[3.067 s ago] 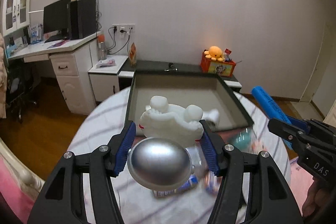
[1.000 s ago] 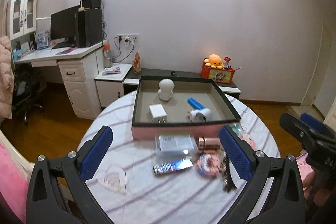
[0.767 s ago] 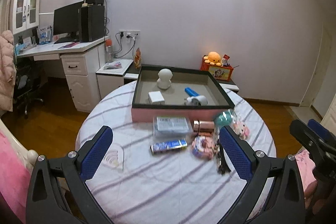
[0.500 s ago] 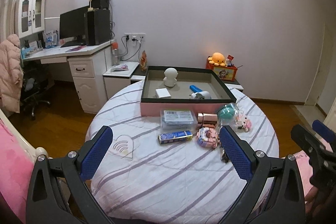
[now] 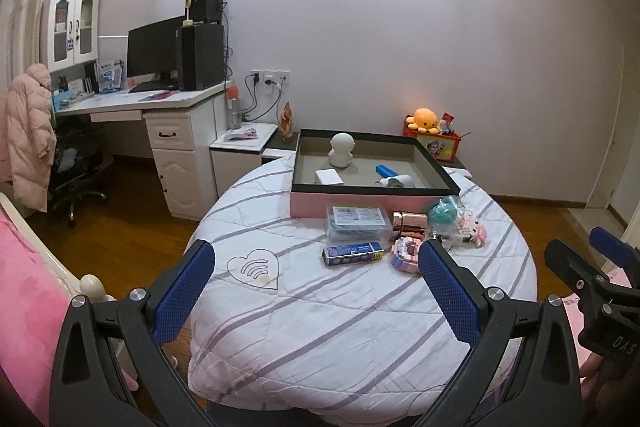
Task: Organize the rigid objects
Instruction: 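Withdraw both open tools from the tray, then grasp the blue-and-gold box with the left tool while the right tool grasps the black toy track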
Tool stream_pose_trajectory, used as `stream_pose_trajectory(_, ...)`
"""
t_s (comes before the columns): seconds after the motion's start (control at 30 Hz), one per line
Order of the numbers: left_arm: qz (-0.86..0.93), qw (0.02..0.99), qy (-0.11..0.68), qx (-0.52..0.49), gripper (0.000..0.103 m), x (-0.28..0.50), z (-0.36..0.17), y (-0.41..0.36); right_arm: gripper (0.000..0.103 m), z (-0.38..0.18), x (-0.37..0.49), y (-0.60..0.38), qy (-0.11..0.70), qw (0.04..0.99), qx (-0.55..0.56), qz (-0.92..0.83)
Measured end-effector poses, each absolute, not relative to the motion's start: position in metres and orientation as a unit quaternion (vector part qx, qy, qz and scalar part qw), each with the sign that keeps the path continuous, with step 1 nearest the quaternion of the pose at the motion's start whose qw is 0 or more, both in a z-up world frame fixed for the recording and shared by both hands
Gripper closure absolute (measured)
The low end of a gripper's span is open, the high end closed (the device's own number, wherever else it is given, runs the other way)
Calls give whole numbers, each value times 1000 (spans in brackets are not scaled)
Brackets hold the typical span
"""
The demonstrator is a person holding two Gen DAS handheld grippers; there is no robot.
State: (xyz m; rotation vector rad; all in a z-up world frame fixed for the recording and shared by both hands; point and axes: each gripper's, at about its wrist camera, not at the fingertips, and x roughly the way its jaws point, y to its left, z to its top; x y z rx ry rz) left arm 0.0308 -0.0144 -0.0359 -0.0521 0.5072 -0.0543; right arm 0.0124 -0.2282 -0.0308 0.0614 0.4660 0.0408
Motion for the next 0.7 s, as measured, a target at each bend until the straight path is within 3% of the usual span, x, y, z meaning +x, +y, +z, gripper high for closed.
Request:
stream_pose_trajectory(0.27, -34, 962, 272, -12, 0, 45, -56, -22, 0, -46, 25, -234, 255, 966, 27, 9)
stream_pose_trajectory(0.7, -58, 923, 380, -2, 0, 134, -135, -42, 0, -124, 102, -235, 365, 931, 17, 13)
